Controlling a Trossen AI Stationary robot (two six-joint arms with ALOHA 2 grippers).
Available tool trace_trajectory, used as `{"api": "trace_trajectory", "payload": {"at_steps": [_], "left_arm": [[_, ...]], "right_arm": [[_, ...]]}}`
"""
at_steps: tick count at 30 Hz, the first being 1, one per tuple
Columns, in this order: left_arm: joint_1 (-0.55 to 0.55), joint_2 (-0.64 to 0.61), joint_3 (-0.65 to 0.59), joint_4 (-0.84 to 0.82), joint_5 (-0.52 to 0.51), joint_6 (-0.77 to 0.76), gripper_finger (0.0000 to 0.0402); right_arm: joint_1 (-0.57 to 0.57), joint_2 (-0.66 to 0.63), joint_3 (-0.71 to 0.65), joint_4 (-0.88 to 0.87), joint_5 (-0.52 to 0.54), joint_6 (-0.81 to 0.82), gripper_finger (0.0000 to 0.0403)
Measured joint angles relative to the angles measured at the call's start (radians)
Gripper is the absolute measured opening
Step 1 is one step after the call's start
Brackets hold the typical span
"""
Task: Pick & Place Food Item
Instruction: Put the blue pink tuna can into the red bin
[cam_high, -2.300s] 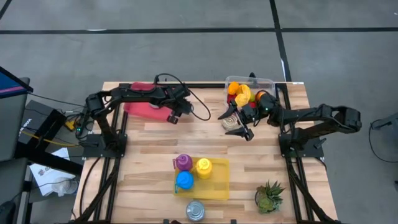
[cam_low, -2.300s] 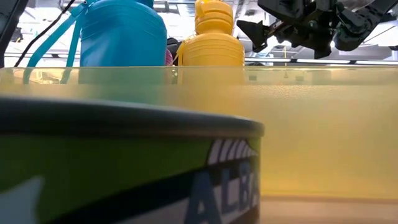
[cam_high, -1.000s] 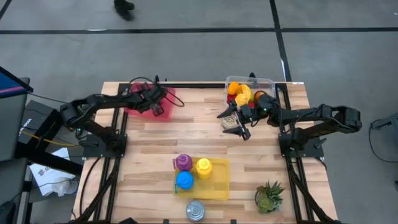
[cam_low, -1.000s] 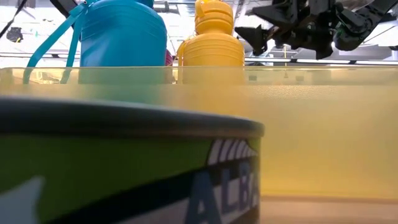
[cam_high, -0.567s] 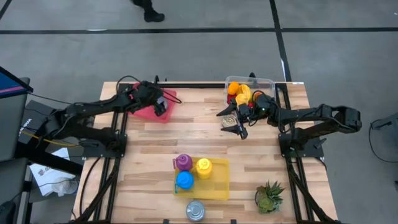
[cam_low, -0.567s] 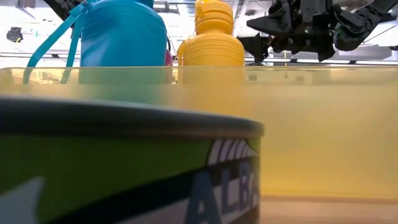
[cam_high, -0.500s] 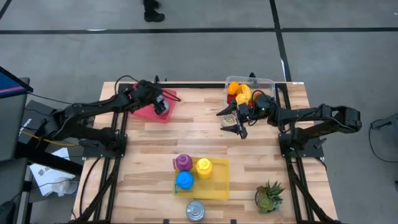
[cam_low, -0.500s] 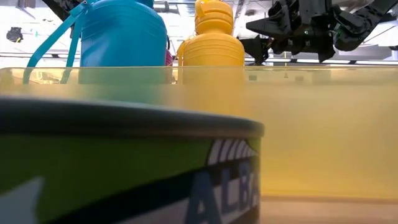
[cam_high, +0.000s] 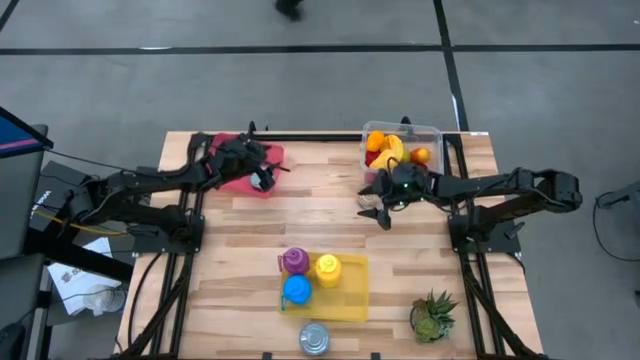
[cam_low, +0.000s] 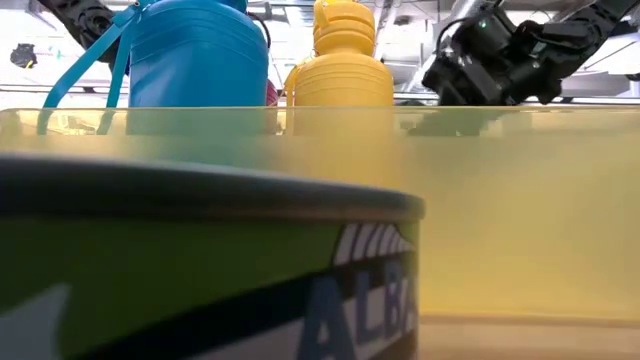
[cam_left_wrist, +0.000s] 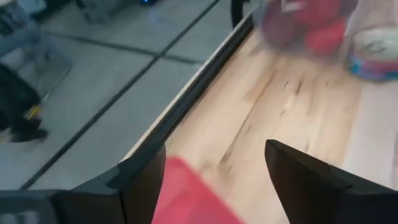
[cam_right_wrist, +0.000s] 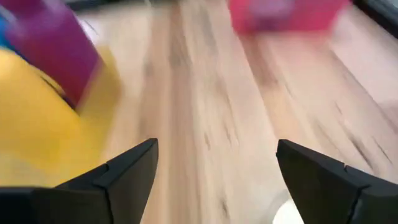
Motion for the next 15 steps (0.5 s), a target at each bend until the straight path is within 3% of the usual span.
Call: {"api": "trace_trajectory", "payload": {"at_steps": [6,15], "left_arm": [[-0.005,0.000,-0.048,0.120,0.039,0.008,0.0255],[-0.005,0.000,-0.080,0.165,0.067,0.008,0.0242]], "right_arm": [[0.068,0.000,0.010,-0.204,0.134,-0.006,0.0317],[0.216,0.042,0.057,-0.376,0.443,-0.130,0.0316]]}}
